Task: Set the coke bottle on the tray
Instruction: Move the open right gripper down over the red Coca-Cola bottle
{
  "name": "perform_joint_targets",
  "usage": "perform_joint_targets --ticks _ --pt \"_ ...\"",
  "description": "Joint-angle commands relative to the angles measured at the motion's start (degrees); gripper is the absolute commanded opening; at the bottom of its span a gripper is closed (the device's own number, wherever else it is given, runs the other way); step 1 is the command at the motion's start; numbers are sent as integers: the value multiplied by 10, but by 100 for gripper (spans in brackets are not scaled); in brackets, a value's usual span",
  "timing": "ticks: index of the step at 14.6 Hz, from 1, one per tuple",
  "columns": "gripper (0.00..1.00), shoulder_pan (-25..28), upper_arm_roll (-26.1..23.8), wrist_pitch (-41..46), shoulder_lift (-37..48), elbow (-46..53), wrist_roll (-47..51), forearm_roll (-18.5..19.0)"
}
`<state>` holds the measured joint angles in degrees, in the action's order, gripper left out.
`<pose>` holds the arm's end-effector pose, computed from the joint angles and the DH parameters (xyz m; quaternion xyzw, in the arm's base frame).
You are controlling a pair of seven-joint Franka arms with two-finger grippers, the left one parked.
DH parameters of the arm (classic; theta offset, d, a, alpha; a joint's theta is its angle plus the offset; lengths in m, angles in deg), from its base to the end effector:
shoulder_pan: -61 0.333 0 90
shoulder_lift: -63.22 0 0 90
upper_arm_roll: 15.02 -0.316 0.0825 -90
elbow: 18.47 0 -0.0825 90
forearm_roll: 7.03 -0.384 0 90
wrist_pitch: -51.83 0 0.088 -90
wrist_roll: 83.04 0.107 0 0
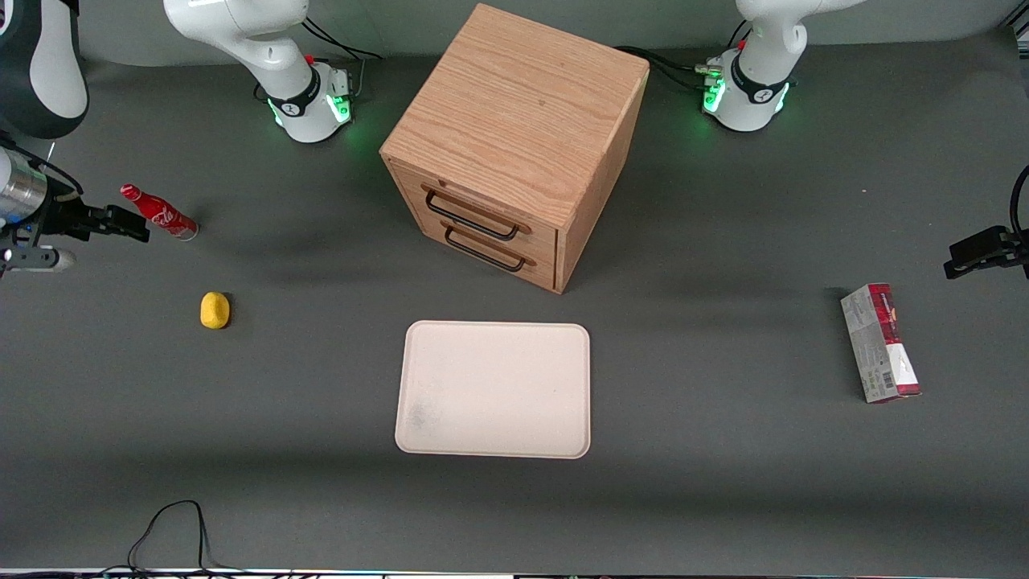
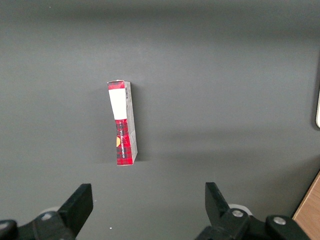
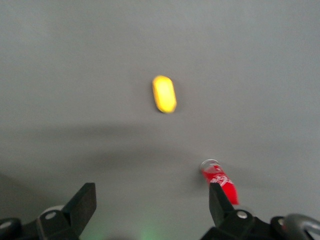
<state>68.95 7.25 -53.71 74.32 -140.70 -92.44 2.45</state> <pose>0.4676 -0.1404 0.4752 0.9976 -0.0110 -0.0620 0.0300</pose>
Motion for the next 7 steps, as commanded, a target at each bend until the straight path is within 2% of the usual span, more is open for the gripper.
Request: perform_joint_targets --ticks 1,3,4,7 --pt "100 3 89 -71 105 -126 -74 39" --pt "100 4 157 -125 143 -183 -102 84" --pt "100 5 187 -156 148 -208 -113 96" --pt "100 5 264 -242 147 -262 -176 98"
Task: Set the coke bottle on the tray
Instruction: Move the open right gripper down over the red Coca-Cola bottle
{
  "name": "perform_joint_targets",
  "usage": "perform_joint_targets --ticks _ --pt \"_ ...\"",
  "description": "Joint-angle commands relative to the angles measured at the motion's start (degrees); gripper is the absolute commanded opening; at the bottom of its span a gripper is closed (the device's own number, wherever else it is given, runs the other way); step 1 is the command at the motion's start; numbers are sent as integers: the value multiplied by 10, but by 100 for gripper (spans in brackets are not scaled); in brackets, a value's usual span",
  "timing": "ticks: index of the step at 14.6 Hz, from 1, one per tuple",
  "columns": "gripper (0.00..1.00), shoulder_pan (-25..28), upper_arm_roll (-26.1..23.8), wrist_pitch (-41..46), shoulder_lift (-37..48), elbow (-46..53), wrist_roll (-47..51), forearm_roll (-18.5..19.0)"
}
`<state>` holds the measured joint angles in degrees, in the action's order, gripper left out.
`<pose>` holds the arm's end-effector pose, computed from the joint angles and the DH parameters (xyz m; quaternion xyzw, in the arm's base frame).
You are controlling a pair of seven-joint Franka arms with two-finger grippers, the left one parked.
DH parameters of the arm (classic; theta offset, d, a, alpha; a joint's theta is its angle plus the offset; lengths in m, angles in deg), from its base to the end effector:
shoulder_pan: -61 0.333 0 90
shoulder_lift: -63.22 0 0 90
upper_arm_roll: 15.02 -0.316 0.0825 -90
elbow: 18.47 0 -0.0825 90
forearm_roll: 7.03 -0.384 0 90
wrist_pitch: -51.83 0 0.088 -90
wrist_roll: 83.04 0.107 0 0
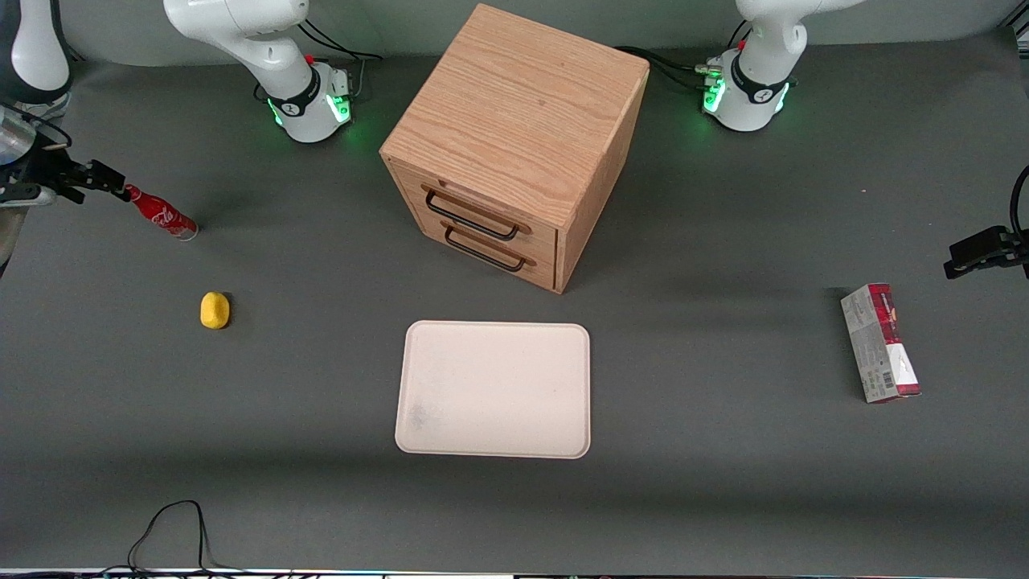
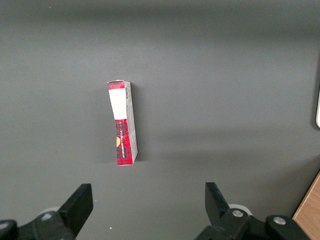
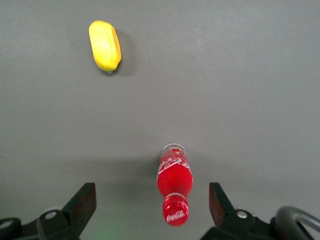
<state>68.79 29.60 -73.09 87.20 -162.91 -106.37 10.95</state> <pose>0.3368 -0.2611 0.3808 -0.9998 0.0021 -0.0053 0.0167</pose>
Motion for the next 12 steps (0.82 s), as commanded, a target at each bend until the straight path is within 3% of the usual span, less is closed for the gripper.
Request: perform_joint_targets --ticks 1,4,9,10,11,12 --pt "100 7 71 -70 16 -50 -65 13" --pt "100 6 104 -109 9 -72 -85 37" --pt "99 6 118 -140 5 -96 -85 39" --pt "95 6 118 -141 0 -96 -85 39" --pt "84 6 118 -141 -2 -96 -85 40" --pt "64 7 118 -141 -3 -95 -85 41"
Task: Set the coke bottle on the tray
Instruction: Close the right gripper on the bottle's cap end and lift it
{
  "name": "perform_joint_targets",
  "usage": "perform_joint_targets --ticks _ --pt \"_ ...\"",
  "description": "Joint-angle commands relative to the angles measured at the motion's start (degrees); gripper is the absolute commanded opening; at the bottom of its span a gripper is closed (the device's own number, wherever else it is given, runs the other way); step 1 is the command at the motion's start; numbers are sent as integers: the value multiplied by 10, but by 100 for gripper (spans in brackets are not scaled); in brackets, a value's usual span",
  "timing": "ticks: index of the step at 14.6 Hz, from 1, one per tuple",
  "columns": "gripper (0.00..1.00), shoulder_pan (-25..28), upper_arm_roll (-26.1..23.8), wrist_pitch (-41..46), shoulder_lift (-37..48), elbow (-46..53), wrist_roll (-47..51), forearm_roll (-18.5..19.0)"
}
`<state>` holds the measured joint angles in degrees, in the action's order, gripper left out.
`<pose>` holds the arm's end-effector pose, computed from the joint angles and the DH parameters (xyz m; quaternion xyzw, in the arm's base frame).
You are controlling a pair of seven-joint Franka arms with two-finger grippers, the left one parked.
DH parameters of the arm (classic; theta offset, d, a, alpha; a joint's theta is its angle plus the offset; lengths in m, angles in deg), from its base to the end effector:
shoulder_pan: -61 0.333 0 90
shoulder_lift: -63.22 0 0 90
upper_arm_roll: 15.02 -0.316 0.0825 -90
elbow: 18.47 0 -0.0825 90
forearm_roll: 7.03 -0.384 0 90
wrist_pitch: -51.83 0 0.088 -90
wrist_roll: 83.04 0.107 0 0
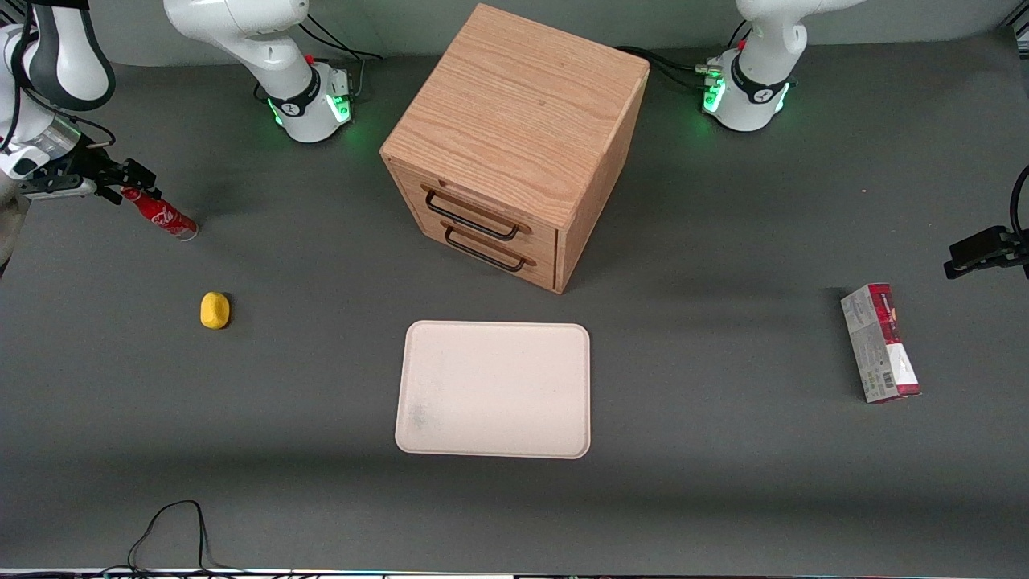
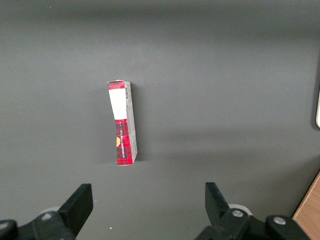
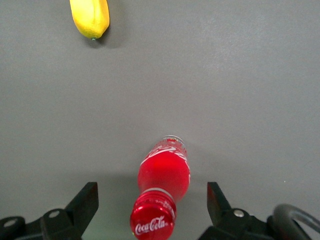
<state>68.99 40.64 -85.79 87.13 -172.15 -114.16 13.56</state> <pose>0.2849 -0.2800 0.3111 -0.9986 -0.0125 -0.0358 0.0363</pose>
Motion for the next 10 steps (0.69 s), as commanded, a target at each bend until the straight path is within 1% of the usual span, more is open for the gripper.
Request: perform_joint_targets --ticks 1,2,3,4,6,8,10 --pt "42 4 8 -14 -3 -3 -7 15" --pt "21 4 8 -14 -3 -3 -7 15" --pt "4 4 8 -14 -4 -3 -7 15" --pt "0 4 8 -14 -11 -2 -7 15" --pt "0 5 7 -13 -20 0 -5 17" --pt "0 6 -1 -11 -28 7 3 28" --pt "0 18 -24 -7 -40 23 27 27"
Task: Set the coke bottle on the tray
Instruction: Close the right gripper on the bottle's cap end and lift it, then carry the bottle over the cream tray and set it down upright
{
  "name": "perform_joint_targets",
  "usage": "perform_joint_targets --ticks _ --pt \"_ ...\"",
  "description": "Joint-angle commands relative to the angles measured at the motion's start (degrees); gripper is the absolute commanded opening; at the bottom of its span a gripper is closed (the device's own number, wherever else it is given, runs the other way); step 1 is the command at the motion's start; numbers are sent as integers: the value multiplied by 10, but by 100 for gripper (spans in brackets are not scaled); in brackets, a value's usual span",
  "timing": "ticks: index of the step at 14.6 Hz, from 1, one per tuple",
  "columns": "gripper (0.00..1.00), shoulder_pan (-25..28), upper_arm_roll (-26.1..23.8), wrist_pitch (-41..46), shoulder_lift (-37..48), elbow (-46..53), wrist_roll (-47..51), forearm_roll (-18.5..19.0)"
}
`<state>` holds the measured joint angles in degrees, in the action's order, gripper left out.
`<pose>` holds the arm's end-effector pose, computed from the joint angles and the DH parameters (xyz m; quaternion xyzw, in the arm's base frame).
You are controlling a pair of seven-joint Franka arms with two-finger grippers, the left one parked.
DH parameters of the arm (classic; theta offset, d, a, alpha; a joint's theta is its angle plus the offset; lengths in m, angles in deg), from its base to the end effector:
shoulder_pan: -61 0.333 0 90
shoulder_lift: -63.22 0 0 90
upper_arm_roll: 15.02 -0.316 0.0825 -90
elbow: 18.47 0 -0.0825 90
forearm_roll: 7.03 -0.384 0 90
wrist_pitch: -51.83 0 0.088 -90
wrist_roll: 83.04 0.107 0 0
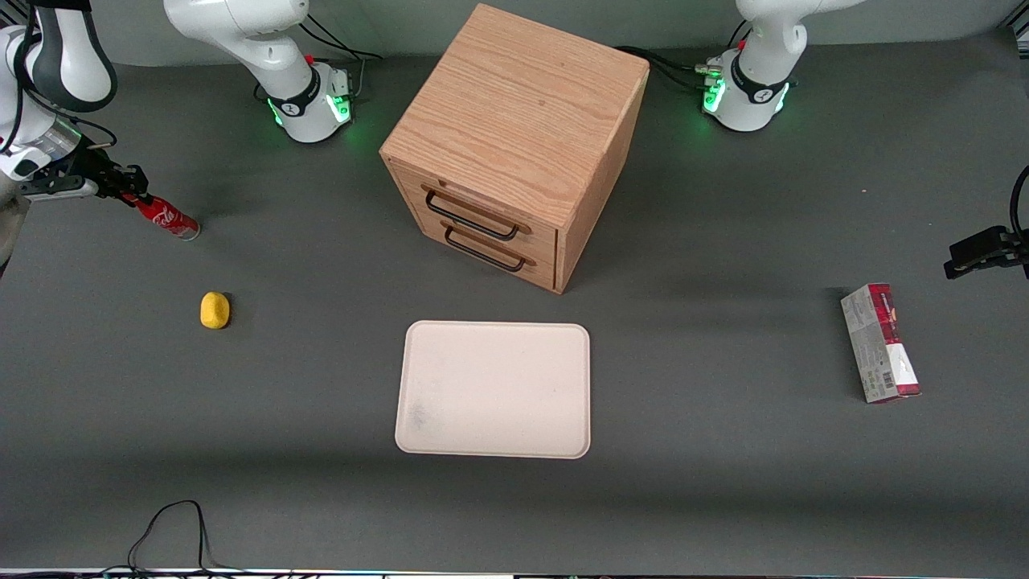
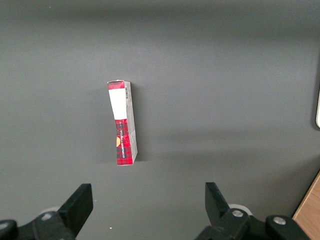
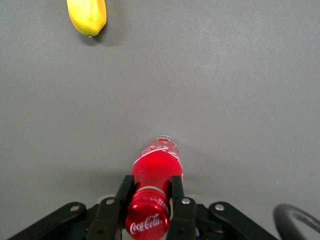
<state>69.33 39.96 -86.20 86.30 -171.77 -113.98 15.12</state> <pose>0.2909 -0.2781 0.3122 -0.9989 -0.0281 -0.0296 0.0211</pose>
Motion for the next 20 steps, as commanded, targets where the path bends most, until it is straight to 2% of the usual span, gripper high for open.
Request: perform_joint_targets --ticks 1,4,7,9,13,15,20 --pt "0 15 -42 9 -39 29 50 10" --pt "0 16 -133 108 -65 114 105 -14" --pt "0 14 -217 211 -121 257 108 -125" --pt "0 2 -270 299 -175 384 111 -176" --pt "0 -24 -378 400 -271 586 197 -218" --pt "0 -29 -434 418 -328 682 269 -268" --pt "0 -31 -566 423 -422 817 399 -264"
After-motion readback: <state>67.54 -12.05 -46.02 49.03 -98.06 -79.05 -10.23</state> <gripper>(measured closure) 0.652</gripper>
